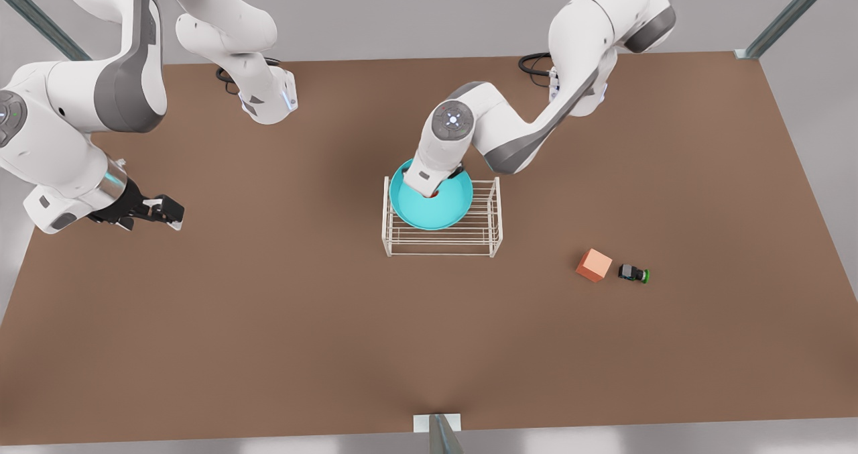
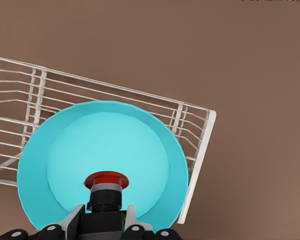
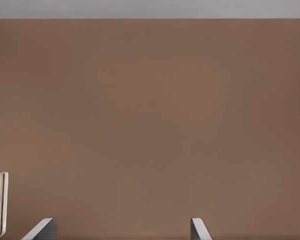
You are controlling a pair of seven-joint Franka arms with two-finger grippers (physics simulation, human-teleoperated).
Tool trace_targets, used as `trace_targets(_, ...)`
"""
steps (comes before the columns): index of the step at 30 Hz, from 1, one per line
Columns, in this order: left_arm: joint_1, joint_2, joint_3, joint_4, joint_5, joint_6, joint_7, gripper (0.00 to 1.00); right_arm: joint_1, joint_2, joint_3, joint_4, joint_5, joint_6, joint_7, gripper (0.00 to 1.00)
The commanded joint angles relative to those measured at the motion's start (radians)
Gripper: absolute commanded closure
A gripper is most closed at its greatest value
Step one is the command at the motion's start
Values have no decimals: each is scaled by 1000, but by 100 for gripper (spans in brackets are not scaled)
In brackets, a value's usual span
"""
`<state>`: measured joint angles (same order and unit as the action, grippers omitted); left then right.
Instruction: Place the plate on the shelf with right arm and place the red button switch in the plate with left arm
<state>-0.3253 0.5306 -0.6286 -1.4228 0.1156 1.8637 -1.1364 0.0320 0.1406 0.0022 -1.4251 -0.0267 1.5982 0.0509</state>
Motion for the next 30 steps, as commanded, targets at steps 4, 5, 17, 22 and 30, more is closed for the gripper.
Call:
trace_targets(4,-1,14,3,11,45,69,-367,55,0,-1,-1,2,2,3,29,0)
trace_targets(5,-1,14,3,10,45,69,-367,55,0,1,-1,0,2,2,29,0)
trace_targets(17,218,-34,-2,116,70,-284,-83,0,-3,1,-2,2,4,25,30,0)
trace_targets(22,569,-70,4,116,76,-342,428,0,-17,28,-7,-5,37,19,7,0)
trace_targets(30,617,-72,0,116,113,-343,534,0,-21,25,-5,0,50,-23,10,0)
